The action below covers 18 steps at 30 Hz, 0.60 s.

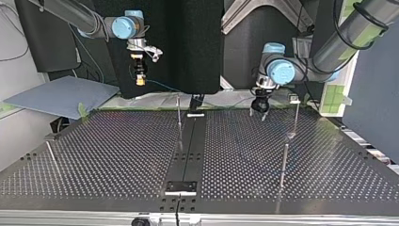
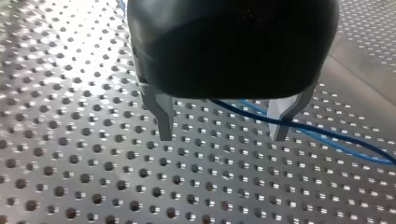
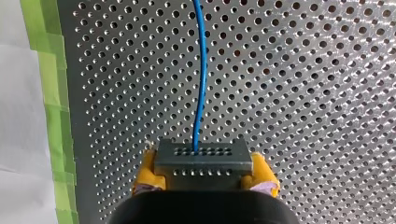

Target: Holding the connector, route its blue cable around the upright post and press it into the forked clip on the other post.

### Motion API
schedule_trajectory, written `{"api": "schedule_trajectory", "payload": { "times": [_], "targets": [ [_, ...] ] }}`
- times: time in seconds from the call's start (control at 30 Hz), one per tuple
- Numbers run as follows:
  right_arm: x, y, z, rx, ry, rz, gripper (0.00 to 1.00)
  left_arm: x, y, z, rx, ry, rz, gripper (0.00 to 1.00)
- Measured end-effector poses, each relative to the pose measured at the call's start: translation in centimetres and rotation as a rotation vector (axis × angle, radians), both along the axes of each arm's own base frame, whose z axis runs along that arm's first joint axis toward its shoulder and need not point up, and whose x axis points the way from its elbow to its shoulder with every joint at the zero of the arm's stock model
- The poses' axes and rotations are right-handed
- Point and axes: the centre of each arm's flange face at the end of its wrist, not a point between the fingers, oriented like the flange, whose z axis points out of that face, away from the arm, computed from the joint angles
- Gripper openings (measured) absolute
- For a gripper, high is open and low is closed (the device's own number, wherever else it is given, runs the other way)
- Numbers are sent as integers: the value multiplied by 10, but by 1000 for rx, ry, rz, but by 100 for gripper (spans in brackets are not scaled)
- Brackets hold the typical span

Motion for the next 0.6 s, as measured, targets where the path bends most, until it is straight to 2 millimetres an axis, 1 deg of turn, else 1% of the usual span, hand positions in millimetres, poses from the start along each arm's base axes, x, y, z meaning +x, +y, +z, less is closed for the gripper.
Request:
{"api": "schedule_trajectory", "payload": {
  "times": [0.27,0.6],
  "targets": [
    [0,0,0,1,0,0,0,8,9,5,-68,-53,45,100],
    [0,0,0,0,0,-1,0,5,21,0,-141,-16,104,100]
  ]
}}
